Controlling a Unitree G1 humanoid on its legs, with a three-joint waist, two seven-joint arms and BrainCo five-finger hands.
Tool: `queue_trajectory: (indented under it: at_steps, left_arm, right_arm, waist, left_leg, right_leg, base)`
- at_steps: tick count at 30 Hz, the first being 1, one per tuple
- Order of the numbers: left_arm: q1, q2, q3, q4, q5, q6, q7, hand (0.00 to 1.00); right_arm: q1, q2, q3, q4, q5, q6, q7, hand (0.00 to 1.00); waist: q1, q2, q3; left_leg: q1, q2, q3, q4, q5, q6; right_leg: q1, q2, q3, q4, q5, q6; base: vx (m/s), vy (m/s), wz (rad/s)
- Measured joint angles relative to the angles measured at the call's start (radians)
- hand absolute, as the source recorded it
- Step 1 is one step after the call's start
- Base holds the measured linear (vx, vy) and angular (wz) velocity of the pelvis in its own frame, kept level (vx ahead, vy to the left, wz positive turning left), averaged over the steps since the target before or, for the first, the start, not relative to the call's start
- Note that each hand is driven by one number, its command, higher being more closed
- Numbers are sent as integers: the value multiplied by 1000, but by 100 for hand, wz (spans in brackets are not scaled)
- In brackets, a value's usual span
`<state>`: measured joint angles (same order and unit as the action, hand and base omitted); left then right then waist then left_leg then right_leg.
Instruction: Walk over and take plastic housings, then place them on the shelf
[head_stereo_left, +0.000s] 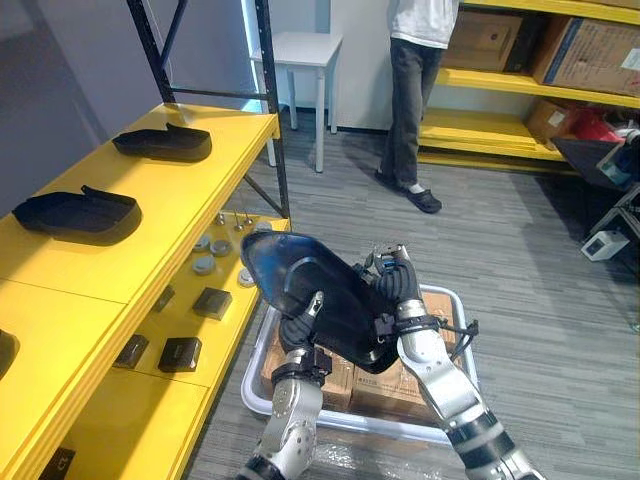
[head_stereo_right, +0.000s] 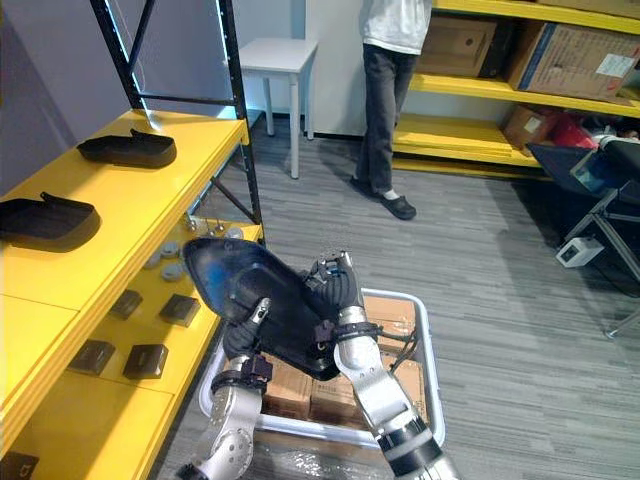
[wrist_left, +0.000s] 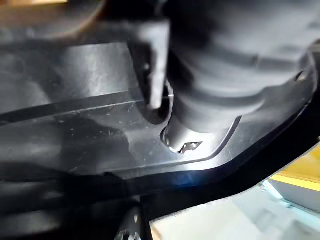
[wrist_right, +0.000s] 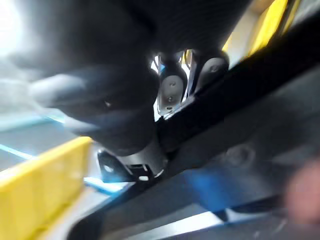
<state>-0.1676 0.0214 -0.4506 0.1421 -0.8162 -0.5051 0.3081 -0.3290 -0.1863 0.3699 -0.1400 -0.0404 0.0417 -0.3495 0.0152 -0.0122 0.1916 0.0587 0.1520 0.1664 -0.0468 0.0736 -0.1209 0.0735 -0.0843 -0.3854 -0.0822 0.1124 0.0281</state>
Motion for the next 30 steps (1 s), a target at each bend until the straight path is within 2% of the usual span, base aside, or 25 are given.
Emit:
queue_trajectory:
  at_steps: [1, 2, 3, 4, 6, 8, 10, 11, 13, 14, 15, 16, 17, 19, 20, 21, 22, 23, 26, 27, 29, 30]
  left_arm:
    - [26, 8, 8, -32, 21, 15, 0, 100]
    - [43, 16, 10, -54, 26, 22, 1, 100]
    - [79, 29, 25, -100, 41, 36, 7, 100]
    - [91, 37, 48, -126, 62, 56, 10, 100]
    - [95, 55, 82, -159, 102, 85, 11, 100]
    - [113, 75, 114, -217, 213, 117, 11, 100]
    - [153, 111, 173, -320, 395, 152, 12, 100]
    - [163, 120, 188, -349, 431, 161, 11, 100]
    - [185, 144, 251, -433, 538, 181, -14, 100]
    - [184, 149, 271, -449, 560, 183, -33, 100]
    - [185, 154, 285, -461, 570, 185, -57, 100]
    - [192, 158, 306, -474, 578, 188, -78, 100]
    - [214, 181, 341, -503, 593, 189, -92, 100]
    - [227, 200, 371, -519, 593, 189, -103, 100]
    - [229, 223, 418, -523, 592, 189, -115, 100]
    - [230, 229, 437, -522, 587, 189, -116, 100]
    - [230, 246, 484, -513, 564, 189, -117, 100]
    - [229, 266, 517, -501, 541, 187, -115, 100]
    - [214, 300, 544, -455, 498, 185, -113, 100]
    - [200, 303, 540, -431, 479, 185, -112, 100]
    - [206, 300, 541, -430, 459, 185, -114, 100]
    - [209, 285, 543, -431, 443, 185, -120, 100]
  right_arm:
    - [39, -4, 8, -39, 17, -18, 8, 0]
    - [56, -6, 13, -51, 25, -25, 14, 0]
    - [85, -10, 25, -66, 43, -45, 27, 0]
    - [116, -16, 29, -86, 52, -63, 39, 0]
    - [141, -16, 36, -78, 77, -76, 46, 0]
    - [156, -15, 53, -68, 112, -93, 46, 0]
    - [167, -8, 102, -20, 119, -122, 31, 0]
    - [169, -7, 115, -10, 129, -133, 25, 0]
    - [181, 11, 149, 12, 137, -147, 0, 0]
    - [195, 15, 150, 12, 137, -153, -10, 0]
    - [213, 19, 143, 11, 138, -167, -28, 0]
    - [230, 24, 143, 11, 150, -183, -43, 0]
    - [260, 38, 140, 12, 154, -203, -59, 0]
    - [275, 52, 133, 12, 163, -226, -67, 0]
    - [280, 69, 95, 12, 174, -244, -67, 0]
    - [279, 75, 77, 12, 174, -250, -64, 0]
    - [278, 83, 28, 10, 175, -266, -62, 0]
    - [279, 81, -18, 10, 175, -272, -62, 0]
    - [299, 73, -104, 8, 175, -271, -59, 0]
    - [325, 69, -158, 2, 176, -271, -52, 0]
    - [345, 69, -197, 1, 191, -270, -36, 0]
    - [357, 64, -222, 3, 198, -268, -23, 0]
  waist:
    - [0, 2, -4]
    - [-1, 2, -8]
    - [-1, 3, -21]
    - [-3, 4, -23]
    - [-4, 12, -27]
    - [2, 25, -37]
    - [45, 22, -41]
    - [57, 21, -43]
    - [62, 22, -43]
    - [59, 20, -42]
    - [58, 20, -41]
    - [58, 21, -40]
    - [49, 30, -35]
    - [47, 31, -35]
    - [46, 30, -35]
    - [47, 30, -35]
    - [44, 30, -35]
    - [31, 29, -35]
    - [-5, 28, -39]
    - [-17, 20, -44]
    - [-25, 7, -51]
    - [-25, 4, -61]
  left_leg:
    - [1, -3, -17, 0, -3, -2]
    - [3, -4, -25, 1, -8, -8]
    - [-2, 4, 4, 7, -20, 5]
    - [-5, 26, 101, 26, -19, 6]
    - [-17, 60, 218, 68, -15, 14]
    - [-34, 64, 268, 93, 17, 55]
    - [-30, -5, 233, 69, 23, 69]
    - [-32, -22, 229, 65, 19, 76]
    - [-50, -83, 184, 88, -13, 122]
    - [-55, -99, 161, 113, -30, 135]
    - [-58, -110, 138, 146, -54, 146]
    - [-54, -121, 118, 171, -76, 159]
    - [-42, -123, 72, 188, -104, 176]
    - [-36, -121, 31, 184, -107, 182]
    - [-37, -125, -19, 171, -104, 188]
    - [-37, -129, -34, 166, -102, 190]
    - [-38, -142, -70, 148, -100, 192]
    - [-44, -160, -108, 143, -100, 192]
    - [-56, -196, -207, 143, -100, 191]
    - [-57, -212, -264, 138, -98, 182]
    - [-60, -231, -317, 140, -88, 161]
    - [-75, -238, -350, 153, -94, 144]
  right_leg:
    - [19, -5, -25, 1, -9, 4]
    - [28, -7, -37, 3, -12, 5]
    - [43, -13, -67, 4, -17, 7]
    - [71, -26, -120, 7, -27, 16]
    - [102, -56, -210, 48, -58, 34]
    - [113, -99, -289, 112, -95, 63]
    - [109, -185, -320, 206, -133, 100]
    - [103, -209, -323, 232, -141, 108]
    - [81, -315, -344, 377, -152, 106]
    - [70, -361, -337, 464, -147, 94]
    - [46, -406, -318, 570, -126, 43]
    - [12, -441, -268, 675, -81, -33]
    - [-69, -455, -143, 832, -54, -78]
    - [-112, -416, -83, 902, -129, -32]
    - [-145, -349, -49, 883, -191, -18]
    - [-153, -324, -39, 849, -205, -4]
    - [-166, -268, -5, 731, -224, 25]
    - [-176, -219, 55, 608, -227, 34]
    - [-186, -139, 223, 464, -226, 38]
    - [-176, -110, 288, 423, -226, 38]
    - [-142, -111, 267, 355, -214, 25]
    - [-104, -117, 220, 303, -195, 70]
  base:
    - [-1, 8, 40]
    - [-6, 12, 59]
    - [2, 8, 86]
    - [6, -1, 104]
    - [26, 6, 149]
    - [70, 75, 138]
    - [106, 223, 72]
    - [107, 274, 55]
    - [91, 231, 72]
    - [66, 232, 84]
    - [51, 220, 75]
    - [86, 338, 84]
    - [78, 249, 76]
    - [71, 120, 82]
    - [58, 36, 87]
    - [100, 38, 107]
    - [127, 9, 98]
    - [139, -13, 106]
    - [175, -96, 124]
    - [226, -165, 130]
    - [228, -197, 115]
    - [246, -265, 98]
